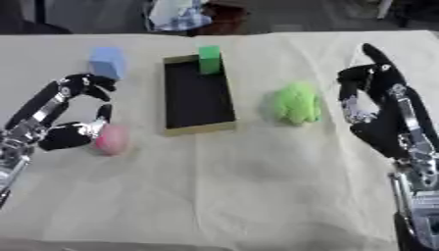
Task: Pick up objects on the table and place them in the box.
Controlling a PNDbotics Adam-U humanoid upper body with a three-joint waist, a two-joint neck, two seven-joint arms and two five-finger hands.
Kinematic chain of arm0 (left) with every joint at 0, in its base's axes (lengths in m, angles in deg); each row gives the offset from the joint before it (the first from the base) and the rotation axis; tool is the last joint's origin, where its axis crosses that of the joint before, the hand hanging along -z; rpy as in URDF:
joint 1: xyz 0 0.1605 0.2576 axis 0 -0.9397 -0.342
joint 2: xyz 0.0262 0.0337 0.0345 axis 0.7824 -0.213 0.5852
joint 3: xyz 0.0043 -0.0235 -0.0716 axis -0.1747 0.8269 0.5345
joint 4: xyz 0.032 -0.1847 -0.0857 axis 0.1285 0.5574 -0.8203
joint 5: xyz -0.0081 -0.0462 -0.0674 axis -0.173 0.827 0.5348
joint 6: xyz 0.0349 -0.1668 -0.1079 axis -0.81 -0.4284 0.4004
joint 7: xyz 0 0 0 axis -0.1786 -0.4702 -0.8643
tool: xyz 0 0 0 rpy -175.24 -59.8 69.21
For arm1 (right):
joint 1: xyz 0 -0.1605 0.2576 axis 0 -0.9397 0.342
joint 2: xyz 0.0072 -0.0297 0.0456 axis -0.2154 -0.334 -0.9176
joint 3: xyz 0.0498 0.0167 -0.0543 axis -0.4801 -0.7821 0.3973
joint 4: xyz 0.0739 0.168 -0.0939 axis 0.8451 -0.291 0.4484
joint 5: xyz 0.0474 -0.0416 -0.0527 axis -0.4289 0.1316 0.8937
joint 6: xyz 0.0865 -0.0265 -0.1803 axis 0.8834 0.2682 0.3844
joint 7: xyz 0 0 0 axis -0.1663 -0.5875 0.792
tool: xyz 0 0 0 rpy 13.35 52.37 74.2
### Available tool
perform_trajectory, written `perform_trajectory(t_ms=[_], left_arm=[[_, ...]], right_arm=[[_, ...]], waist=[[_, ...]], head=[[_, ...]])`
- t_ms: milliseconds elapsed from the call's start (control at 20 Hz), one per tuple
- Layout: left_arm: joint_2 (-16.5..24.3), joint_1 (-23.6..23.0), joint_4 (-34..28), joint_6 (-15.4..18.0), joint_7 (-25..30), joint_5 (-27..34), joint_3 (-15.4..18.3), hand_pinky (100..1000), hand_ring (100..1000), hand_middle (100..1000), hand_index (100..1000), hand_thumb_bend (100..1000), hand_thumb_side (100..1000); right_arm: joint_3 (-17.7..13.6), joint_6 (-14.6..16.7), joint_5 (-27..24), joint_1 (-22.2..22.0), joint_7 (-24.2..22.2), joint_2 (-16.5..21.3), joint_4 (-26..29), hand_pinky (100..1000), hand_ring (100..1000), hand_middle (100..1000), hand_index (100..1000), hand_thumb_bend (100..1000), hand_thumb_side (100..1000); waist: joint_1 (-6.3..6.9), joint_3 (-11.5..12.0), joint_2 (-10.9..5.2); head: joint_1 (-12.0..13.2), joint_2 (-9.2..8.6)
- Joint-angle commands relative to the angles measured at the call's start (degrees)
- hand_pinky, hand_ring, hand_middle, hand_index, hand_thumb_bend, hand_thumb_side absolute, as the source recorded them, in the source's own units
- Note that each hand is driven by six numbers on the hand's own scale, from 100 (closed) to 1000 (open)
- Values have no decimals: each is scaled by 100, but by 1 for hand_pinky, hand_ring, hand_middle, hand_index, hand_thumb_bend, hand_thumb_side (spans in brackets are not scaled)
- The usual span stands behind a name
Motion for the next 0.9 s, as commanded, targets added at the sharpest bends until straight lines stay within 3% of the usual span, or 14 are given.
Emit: perform_trajectory(t_ms=[50,300,900], left_arm=[[693,225,122,87,327,-331,-173,770,701,749,880,100,361],[1294,495,298,348,847,-850,-361,768,712,759,889,166,428],[1014,925,621,724,2072,-2105,-435,770,729,773,900,356,585]], right_arm=[[-12,0,20,59,-6,127,55,800,732,672,992,100,470],[4,4,15,54,-23,107,47,800,732,672,992,100,470],[11,9,-2,47,-37,104,34,800,733,672,993,100,470]], waist=[[72,-17,-180],[61,-49,-198],[55,-62,-198]], head=[[-11,-13],[-8,-13],[-108,-13]])
